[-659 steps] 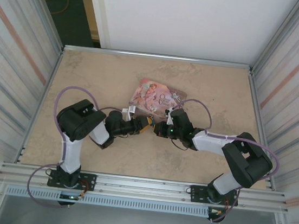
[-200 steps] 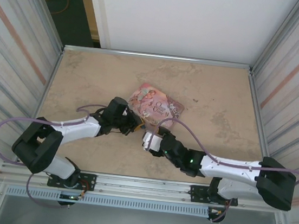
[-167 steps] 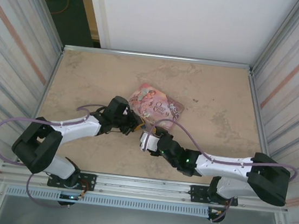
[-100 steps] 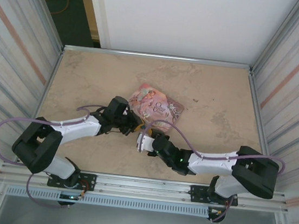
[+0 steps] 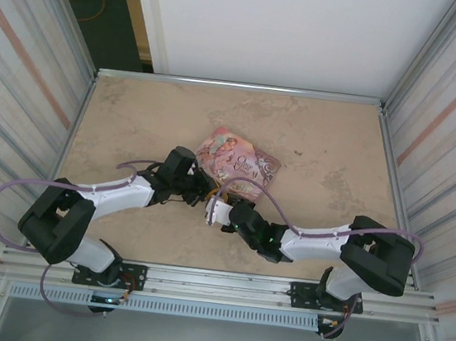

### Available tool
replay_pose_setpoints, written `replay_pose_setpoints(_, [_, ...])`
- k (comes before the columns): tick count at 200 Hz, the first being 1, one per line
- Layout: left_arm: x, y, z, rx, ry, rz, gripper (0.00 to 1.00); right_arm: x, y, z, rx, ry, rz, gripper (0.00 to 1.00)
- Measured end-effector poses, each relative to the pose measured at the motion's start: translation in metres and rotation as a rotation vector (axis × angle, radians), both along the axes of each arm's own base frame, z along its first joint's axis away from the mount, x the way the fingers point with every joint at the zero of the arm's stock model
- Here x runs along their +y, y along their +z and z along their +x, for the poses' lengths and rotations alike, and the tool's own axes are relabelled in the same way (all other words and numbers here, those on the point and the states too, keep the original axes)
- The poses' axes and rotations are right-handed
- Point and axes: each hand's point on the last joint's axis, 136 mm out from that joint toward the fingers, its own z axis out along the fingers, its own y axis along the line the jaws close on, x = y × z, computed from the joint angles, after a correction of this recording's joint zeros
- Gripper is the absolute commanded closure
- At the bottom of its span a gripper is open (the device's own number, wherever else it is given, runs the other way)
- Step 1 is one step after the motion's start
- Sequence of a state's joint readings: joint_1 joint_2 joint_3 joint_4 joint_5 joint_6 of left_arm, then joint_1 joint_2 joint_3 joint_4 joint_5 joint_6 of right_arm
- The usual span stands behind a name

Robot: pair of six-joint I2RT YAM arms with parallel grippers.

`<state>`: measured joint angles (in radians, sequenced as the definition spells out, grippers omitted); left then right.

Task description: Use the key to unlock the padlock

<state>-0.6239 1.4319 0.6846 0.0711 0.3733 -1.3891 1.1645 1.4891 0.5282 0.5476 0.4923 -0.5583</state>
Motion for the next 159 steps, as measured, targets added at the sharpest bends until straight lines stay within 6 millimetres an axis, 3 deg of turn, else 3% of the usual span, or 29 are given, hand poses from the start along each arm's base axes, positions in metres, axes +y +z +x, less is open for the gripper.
replay_pose_setpoints(91, [-0.0002,-0.0001,-0.0005,0.002,-0.002,-0.001,1.0,0.0056,-0.0068,0.0045,0.009,-0.005,0.008,0.88])
replay_pose_setpoints(130, [0.0005,-0.0003,0.0004,0.0,0.003,0.002,1.0,0.0057,-0.0064,0.0069,0.017,-0.031,0.039,1.0])
replay_pose_setpoints(159, [0.0006,-0.0004,0.0006,-0.001,0.004,0.002,1.0,0.0061,-0.0056,0.0072,0.038,-0.049,0.073,1.0])
